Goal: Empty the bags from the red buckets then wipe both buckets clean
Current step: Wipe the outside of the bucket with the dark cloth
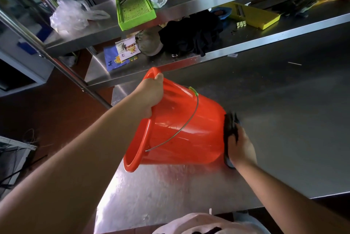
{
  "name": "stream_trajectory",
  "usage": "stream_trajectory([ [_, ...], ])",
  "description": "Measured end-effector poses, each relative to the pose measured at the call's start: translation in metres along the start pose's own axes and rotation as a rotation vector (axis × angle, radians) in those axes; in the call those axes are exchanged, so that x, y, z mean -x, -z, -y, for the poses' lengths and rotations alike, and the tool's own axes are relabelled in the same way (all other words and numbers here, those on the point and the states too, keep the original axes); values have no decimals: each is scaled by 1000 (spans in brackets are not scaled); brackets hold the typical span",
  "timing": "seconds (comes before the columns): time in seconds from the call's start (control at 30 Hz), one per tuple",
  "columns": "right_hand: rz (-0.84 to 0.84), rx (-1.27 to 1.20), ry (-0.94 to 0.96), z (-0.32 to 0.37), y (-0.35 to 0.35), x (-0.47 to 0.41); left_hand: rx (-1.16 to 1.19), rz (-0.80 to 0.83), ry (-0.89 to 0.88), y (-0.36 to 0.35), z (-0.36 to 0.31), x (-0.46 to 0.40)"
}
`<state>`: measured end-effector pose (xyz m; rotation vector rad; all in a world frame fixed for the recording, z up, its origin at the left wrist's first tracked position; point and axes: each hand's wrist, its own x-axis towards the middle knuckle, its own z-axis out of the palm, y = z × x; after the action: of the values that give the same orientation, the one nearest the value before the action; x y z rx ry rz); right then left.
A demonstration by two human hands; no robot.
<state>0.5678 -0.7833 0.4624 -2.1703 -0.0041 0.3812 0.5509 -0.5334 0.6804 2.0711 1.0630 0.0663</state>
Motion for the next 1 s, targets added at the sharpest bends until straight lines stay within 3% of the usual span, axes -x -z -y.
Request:
stream_trajectory([
  [0.2, -2, -346, -317, 17, -6, 1, 320, -29, 244, -6, -10, 16],
  [0.33, -40, -391, -374, 28, 4, -8, 458, 138, 200, 6, -12, 15],
  [0.47, -98, -380, -393, 37, 9, -18, 299, 182, 74, 10, 8, 13],
  [0.67, -108, -176, -177, 66, 2, -7, 167, 134, 29, 0, 10, 16],
  [0.87, -72, -236, 366, 143, -26, 53, 92, 136, 8, -10, -10, 13],
  [1.0, 0, -153, 537, 153, -35, 69, 72, 142, -87, -13, -12, 10],
])
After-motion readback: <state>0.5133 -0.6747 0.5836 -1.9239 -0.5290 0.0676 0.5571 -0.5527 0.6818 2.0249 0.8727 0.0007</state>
